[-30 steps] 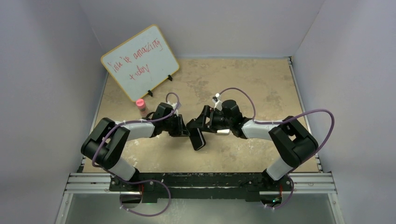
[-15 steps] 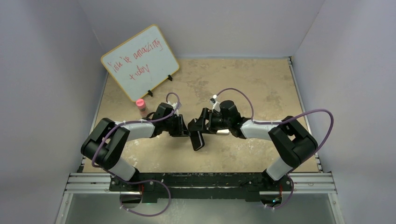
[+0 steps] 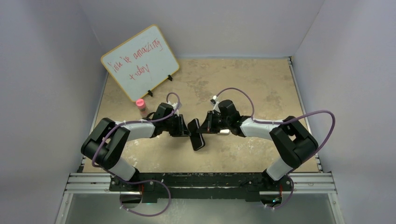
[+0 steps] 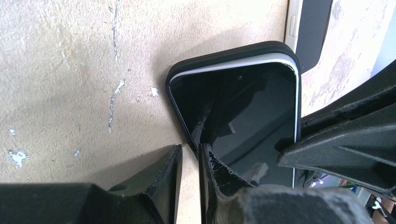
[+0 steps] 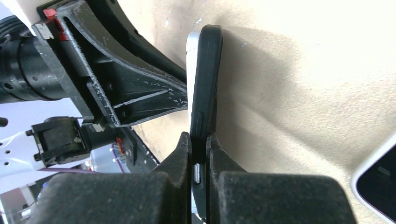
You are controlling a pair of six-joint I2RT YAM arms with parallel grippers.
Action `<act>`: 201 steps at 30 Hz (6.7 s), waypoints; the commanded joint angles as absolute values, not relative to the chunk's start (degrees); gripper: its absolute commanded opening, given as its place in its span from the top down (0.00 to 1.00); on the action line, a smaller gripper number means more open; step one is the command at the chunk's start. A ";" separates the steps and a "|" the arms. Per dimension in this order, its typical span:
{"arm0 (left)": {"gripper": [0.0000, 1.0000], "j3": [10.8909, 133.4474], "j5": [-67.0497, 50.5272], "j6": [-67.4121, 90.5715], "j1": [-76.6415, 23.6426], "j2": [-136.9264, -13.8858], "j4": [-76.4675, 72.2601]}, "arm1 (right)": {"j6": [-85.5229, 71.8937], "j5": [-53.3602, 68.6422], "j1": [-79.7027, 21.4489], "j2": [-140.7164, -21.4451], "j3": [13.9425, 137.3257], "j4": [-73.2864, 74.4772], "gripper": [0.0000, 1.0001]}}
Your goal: Put the phone into the phone case
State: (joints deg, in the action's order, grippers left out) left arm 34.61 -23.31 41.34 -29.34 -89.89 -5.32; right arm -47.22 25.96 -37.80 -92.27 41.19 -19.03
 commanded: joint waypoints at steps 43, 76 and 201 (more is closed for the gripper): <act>0.27 30.16 -44.26 58.87 -27.95 -59.52 -25.20 | -63.13 36.16 -34.63 -61.30 31.27 -45.28 1.00; 1.00 25.41 -44.24 64.97 -28.04 -62.41 -45.97 | -56.55 47.01 -35.22 -62.89 26.82 -40.02 0.28; 1.00 25.48 -44.65 57.18 -28.39 -52.19 -30.48 | -54.05 47.02 -38.47 -67.39 31.24 -39.23 0.53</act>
State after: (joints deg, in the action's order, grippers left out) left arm 25.50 -45.60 55.24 -28.62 -52.58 -22.98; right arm -51.03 44.84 -37.89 -66.04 31.64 -31.97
